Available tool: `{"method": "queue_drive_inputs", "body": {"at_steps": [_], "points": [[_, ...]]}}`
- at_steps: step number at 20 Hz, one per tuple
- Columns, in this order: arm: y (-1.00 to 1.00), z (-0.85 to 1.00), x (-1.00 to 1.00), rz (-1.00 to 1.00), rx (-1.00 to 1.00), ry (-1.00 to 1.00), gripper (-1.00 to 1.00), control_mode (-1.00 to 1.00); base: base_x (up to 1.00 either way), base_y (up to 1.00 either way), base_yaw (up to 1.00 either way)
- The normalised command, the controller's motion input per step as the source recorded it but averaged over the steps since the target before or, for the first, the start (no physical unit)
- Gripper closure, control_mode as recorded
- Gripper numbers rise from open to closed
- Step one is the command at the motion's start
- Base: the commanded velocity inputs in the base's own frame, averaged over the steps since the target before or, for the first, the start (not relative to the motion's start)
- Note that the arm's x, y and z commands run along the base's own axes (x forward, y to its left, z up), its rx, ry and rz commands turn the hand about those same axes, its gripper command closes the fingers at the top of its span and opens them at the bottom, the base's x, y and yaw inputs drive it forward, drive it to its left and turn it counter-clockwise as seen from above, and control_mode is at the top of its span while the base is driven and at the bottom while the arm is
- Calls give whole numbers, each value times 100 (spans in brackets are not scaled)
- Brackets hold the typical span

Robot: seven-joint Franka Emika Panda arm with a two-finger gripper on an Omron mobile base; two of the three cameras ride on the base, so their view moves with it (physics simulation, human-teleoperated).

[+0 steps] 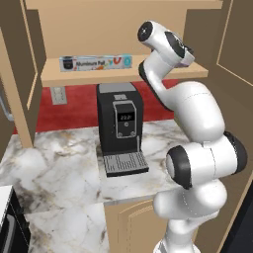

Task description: Retrieve the tupperware and aluminum foil from the cabinet and place them on the dining counter near the plate with lime and squash to prepare for storing leftovers.

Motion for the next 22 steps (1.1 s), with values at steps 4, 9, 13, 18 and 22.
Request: {"method": "queue_drive_inputs", "body": {"at_steps": [4, 9, 13, 18, 22], "points": [[-16, -13, 28, 0, 7, 0, -100, -100, 0, 0, 0], [-9, -39, 25, 0, 0, 0, -100, -100, 0, 0, 0], [-4, -31, 32, 0, 0, 0, -100, -100, 0, 0, 0], [-7, -3, 31, 0, 1, 0, -100, -100, 0, 0, 0], [-3, 0, 25, 0, 0, 0, -100, -100, 0, 0, 0]]}}
